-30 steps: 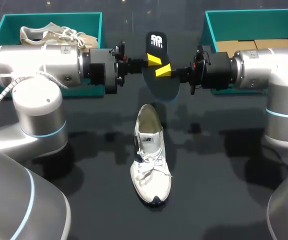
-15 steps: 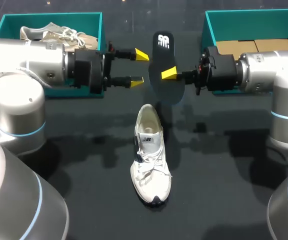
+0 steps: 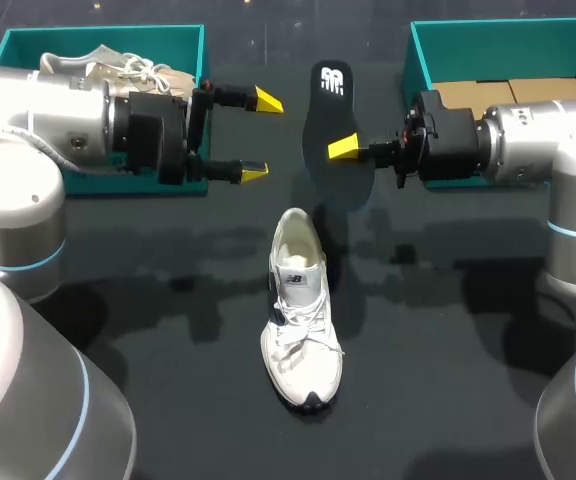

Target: Take the shoe out of the shoebox, open the shoe tongue, remove and reinsert the insole, then place the shoe into the shoebox

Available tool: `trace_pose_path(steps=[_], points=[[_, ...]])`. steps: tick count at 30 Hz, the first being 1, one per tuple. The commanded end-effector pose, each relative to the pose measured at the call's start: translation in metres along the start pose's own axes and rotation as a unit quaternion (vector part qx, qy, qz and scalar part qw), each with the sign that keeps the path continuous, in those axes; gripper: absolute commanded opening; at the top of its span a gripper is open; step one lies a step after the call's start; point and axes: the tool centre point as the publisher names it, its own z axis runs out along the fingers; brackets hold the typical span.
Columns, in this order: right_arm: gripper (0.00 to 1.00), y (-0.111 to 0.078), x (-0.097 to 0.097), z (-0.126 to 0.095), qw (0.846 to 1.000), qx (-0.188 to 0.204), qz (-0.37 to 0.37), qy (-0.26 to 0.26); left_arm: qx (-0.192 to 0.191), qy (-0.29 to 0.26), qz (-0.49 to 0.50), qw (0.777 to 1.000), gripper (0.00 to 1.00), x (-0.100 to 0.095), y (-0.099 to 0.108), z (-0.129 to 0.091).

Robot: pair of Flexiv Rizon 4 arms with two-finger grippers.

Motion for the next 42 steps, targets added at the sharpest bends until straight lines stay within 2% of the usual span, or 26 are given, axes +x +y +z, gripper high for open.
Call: trace_pose_path(steps=[1, 4, 5, 6, 7, 16, 18, 20, 21, 23, 24, 25, 26, 27, 28, 31, 33, 41, 42], points=[[0.0, 0.007, 0.002, -0.004, 1.0, 0.001, -0.029, -0.004, -0.036, 0.121, -0.093, 0.988, 1.0, -0.002, 0.008, -0.013], [0.0, 0.011, -0.005, -0.004, 0.998, 0.013, -0.056, -0.017, -0.079, 0.215, -0.181, 0.956, 1.0, 0.003, 0.011, -0.024], [0.0, 0.011, -0.008, -0.002, 0.997, 0.021, -0.067, -0.015, -0.106, 0.223, -0.189, 0.951, 1.0, 0.006, 0.012, -0.027], [0.0, 0.011, -0.012, -0.001, 0.998, 0.024, -0.062, -0.015, -0.168, 0.208, -0.162, 0.95, 1.0, 0.01, 0.011, -0.031], [0.0, 0.011, -0.012, -0.001, 0.998, 0.024, -0.062, -0.015, -0.256, 0.191, -0.11, 0.941, 1.0, 0.015, 0.01, -0.033], [0.0, 0.011, -0.012, -0.001, 0.998, 0.024, -0.062, -0.015, -0.256, 0.191, -0.11, 0.941, 1.0, 0.015, 0.01, -0.033], [0.0, 0.011, -0.012, -0.001, 0.998, 0.024, -0.062, -0.015, -0.293, 0.222, -0.175, 0.913, 1.0, 0.023, 0.008, -0.019], [0.0, 0.011, -0.015, -0.003, 0.997, 0.019, -0.068, -0.011, -0.29, 0.238, -0.217, 0.901, 1.0, 0.032, 0.005, -0.013], [0.0, 0.01, -0.018, -0.005, 0.997, 0.013, -0.075, 0.005, -0.304, 0.248, -0.247, 0.886, 1.0, 0.036, 0.005, -0.01], [0.0, 0.008, -0.024, -0.007, 0.997, -0.002, -0.082, 0.008, -0.296, 0.266, -0.271, 0.876, 1.0, 0.045, 0.002, -0.009], [0.0, 0.008, -0.026, -0.007, 0.996, -0.008, -0.085, 0.007, -0.305, 0.275, -0.295, 0.863, 1.0, 0.049, 0.002, -0.008], [0.0, 0.008, -0.03, -0.006, 0.996, -0.014, -0.089, 0.008, -0.295, 0.28, -0.297, 0.864, 1.0, 0.053, 0.0, -0.009], [0.0, 0.008, -0.033, -0.007, 0.995, -0.021, -0.094, 0.005, -0.301, 0.287, -0.316, 0.852, 1.0, 0.055, -0.001, -0.01], [0.0, 0.009, -0.035, -0.007, 0.995, -0.023, -0.094, 0.005, -0.306, 0.291, -0.322, 0.847, 1.0, 0.057, -0.001, -0.01], [0.0, 0.009, -0.037, -0.008, 0.995, -0.026, -0.096, 0.008, -0.293, 0.295, -0.335, 0.845, 1.0, 0.06, -0.002, -0.012], [0.0, 0.01, -0.046, -0.011, 0.994, -0.039, -0.098, 0.0, -0.298, 0.307, -0.374, 0.823, 1.0, 0.069, -0.001, -0.016], [0.0, 0.01, -0.046, -0.011, 0.994, -0.039, -0.098, 0.0, -0.315, 0.314, -0.368, 0.817, 1.0, 0.075, -0.001, -0.019], [0.0, 0.01, -0.046, -0.011, 0.994, -0.039, -0.098, 0.0, -0.315, 0.314, -0.368, 0.817, 1.0, 0.075, -0.001, -0.019], [0.0, 0.01, -0.046, -0.011, 0.994, -0.039, -0.098, 0.0, -0.337, 0.309, -0.363, 0.812, 1.0, 0.079, -0.003, -0.015]])
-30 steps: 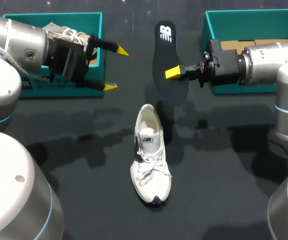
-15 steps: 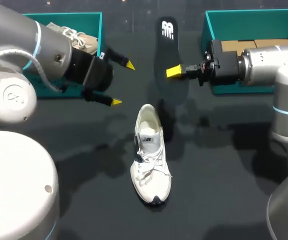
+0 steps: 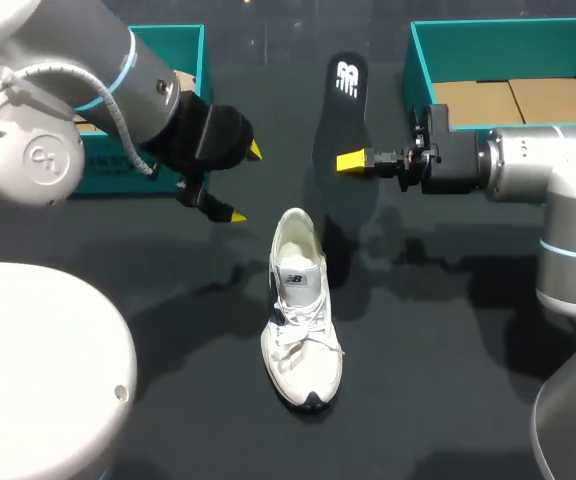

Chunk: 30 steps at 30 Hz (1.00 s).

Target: Take the shoe out of the shoebox, open the shoe tongue, remove and reinsert the insole, then place the shoe into the shoebox

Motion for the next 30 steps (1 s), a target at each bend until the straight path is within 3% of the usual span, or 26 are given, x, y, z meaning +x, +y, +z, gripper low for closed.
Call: trace_pose_path(steps=[1, 6, 11, 21, 30], points=[[0.0, -0.002, -0.003, 0.003, 1.0, -0.008, -0.016, -0.016, -0.073, 0.015, -0.006, 0.997, 1.0, 0.001, -0.005, 0.008], [0.0, -0.007, -0.017, 0.013, 0.999, -0.025, -0.047, -0.01, -0.073, 0.028, -0.027, 0.997, 1.0, 0.014, 0.007, 0.026], [0.0, -0.011, -0.024, 0.023, 0.997, -0.019, -0.072, -0.012, -0.06, 0.049, -0.047, 0.996, 1.0, 0.024, 0.02, 0.037], [0.0, -0.011, -0.024, 0.023, 0.997, -0.021, -0.07, -0.023, -0.06, 0.049, -0.047, 0.996, 1.0, 0.024, 0.02, 0.037], [0.0, -0.014, -0.037, 0.036, 0.994, -0.005, -0.113, 0.006, -0.034, 0.076, -0.065, 0.994, 1.0, 0.035, 0.036, 0.074]])
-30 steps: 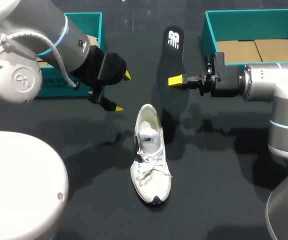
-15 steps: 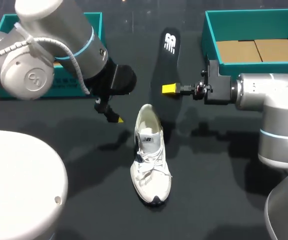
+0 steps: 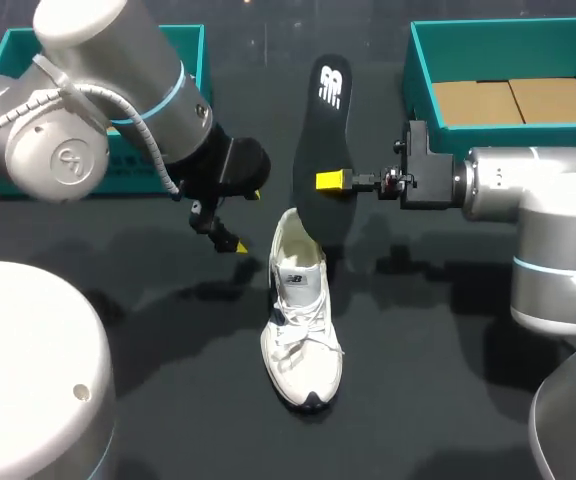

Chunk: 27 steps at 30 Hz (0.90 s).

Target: Take the shoe out of the shoebox, open the shoe tongue, remove and reinsert the insole, then place the shoe into the shoebox

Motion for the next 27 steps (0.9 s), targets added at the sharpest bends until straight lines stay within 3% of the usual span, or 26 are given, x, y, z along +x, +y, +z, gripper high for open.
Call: trace_pose_path(steps=[1, 6, 17, 27], points=[[0.0, 0.0, -0.014, 0.009, 1.0, 0.004, -0.007, 0.016, 0.013, 0.003, -0.001, 1.0, 1.0, -0.004, 0.008, 0.024], [0.0, -0.002, -0.025, 0.014, 1.0, 0.007, -0.01, 0.024, 0.032, 0.021, 0.017, 0.999, 1.0, -0.002, 0.011, 0.032], [0.0, -0.002, -0.025, 0.014, 1.0, 0.007, -0.01, 0.024, 0.032, 0.021, 0.017, 0.999, 1.0, -0.002, 0.011, 0.032], [0.0, -0.004, -0.029, 0.021, 0.999, -0.004, -0.035, 0.022, 0.042, 0.026, -0.004, 0.999, 1.0, -0.001, 0.01, 0.047]])
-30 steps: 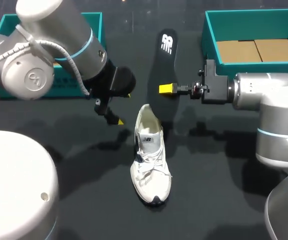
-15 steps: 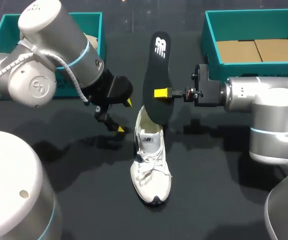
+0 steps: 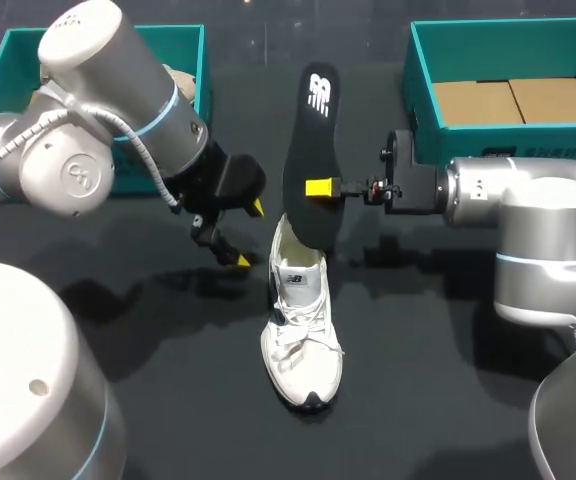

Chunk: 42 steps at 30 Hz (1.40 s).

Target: Take the shoe out of the shoebox, open the shoe tongue, remove and reinsert the insole, then place the shoe into the shoebox

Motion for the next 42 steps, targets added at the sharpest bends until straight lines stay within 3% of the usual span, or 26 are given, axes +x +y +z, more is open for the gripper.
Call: trace_pose_path(steps=[1, 20, 42], points=[[0.0, -0.001, 0.0, 0.007, 1.0, 0.001, -0.006, -0.003, 0.004, -0.002, -0.003, 1.0, 1.0, 0.0, 0.0, 0.009], [0.0, 0.001, -0.01, 0.019, 1.0, 0.011, -0.023, 0.012, 0.009, -0.019, -0.018, 1.0, 1.0, 0.003, 0.0, 0.031], [0.0, -0.004, -0.016, 0.022, 1.0, -0.004, -0.022, 0.003, 0.019, -0.006, 0.008, 1.0, 1.0, 0.005, 0.0, 0.03]])
